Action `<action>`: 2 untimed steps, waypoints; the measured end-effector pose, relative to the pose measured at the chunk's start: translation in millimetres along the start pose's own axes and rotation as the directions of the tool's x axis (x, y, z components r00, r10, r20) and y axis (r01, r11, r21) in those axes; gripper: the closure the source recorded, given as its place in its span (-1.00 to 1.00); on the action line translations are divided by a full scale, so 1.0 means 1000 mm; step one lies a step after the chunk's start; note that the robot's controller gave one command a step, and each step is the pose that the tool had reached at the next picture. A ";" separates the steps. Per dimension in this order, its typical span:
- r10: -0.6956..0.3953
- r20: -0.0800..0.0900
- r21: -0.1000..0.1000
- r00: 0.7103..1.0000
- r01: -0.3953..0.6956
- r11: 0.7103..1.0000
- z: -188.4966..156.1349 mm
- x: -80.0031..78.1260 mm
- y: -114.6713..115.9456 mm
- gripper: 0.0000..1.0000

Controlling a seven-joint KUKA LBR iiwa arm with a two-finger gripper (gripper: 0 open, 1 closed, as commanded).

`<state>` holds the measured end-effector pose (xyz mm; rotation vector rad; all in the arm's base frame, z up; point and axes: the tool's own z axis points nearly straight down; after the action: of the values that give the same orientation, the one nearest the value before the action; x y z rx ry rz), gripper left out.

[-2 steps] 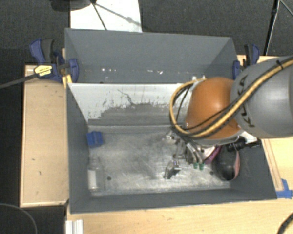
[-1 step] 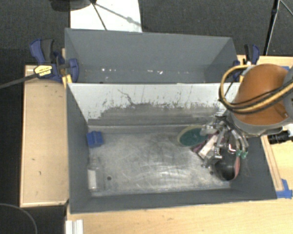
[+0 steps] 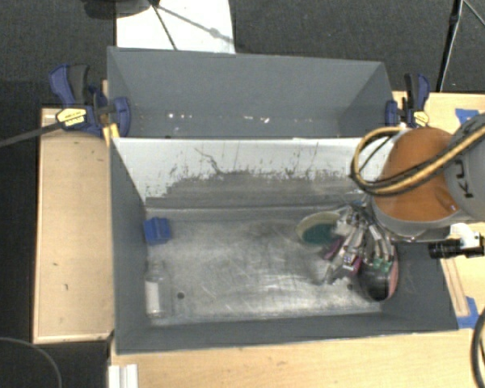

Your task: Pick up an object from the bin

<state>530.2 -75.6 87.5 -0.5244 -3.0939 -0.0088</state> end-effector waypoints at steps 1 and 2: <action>0.004 0.007 -0.003 1.000 -0.004 1.000 0.004 -0.001 0.001 1.00; -0.520 0.009 0.008 0.854 0.520 0.854 -0.089 0.009 0.009 1.00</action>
Offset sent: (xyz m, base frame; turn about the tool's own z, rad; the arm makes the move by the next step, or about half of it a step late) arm 0.0000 0.0000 0.0000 0.0000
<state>524.6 -65.0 176.5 0.3323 -3.1318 0.0016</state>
